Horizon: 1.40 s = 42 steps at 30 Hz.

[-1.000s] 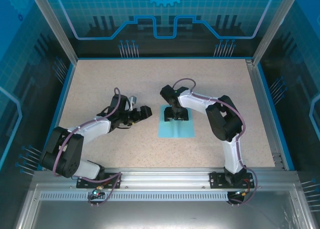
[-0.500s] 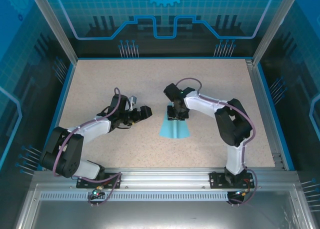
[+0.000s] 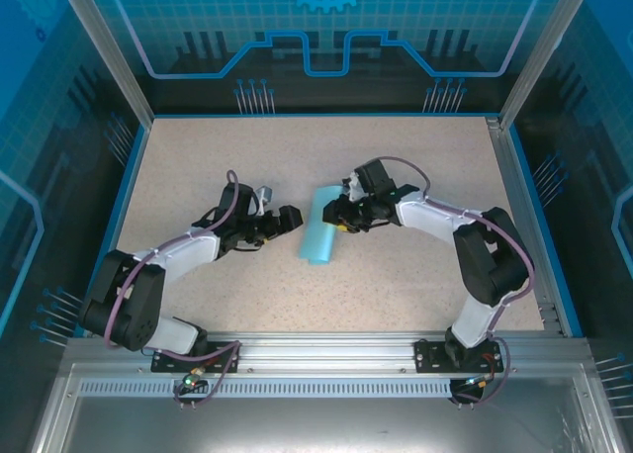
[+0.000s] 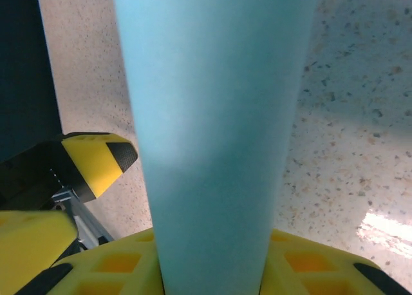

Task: Fold a paper plane with a square sheet of paper (pick it up from the middle)
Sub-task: Fold the square sheet of paper in half at the center of the table.

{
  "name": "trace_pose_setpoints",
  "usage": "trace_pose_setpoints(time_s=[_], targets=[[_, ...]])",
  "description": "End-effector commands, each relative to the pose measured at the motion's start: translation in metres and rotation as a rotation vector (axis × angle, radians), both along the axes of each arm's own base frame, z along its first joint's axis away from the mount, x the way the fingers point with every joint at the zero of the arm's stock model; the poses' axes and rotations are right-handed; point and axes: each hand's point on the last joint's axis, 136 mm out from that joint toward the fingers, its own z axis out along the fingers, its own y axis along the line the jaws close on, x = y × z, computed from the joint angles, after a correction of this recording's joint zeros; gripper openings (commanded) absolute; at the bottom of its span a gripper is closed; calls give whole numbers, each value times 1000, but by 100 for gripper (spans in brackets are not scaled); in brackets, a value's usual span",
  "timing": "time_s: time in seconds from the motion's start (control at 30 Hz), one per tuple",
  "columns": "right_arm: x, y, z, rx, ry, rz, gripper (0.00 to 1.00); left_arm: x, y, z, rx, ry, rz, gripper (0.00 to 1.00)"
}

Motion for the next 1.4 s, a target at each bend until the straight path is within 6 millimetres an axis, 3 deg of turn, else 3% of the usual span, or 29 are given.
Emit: trace_pose_setpoints(time_s=[0.0,0.2,0.43,0.6,1.03,1.23,1.37], targets=[[-1,1,-15,94,56,8,38,0,-12,7,-53,17,-42,99],[-3,-26,-47,-34,104,20,40,-7,-22,-2,-63,46,-88,98],[-3,-43,-42,-114,88,37,62,-7,-46,-10,-76,75,-151,90],[-6,-54,-38,-164,79,20,70,-6,-58,-12,-78,88,-182,87],[-15,-75,-40,-169,88,-72,72,-9,-88,-14,-143,128,-295,76],[-16,-76,-41,-166,92,-79,72,-9,-94,-12,-175,134,-321,59],[-15,-76,-42,-160,95,-94,73,-11,-100,-10,-202,140,-346,54]])
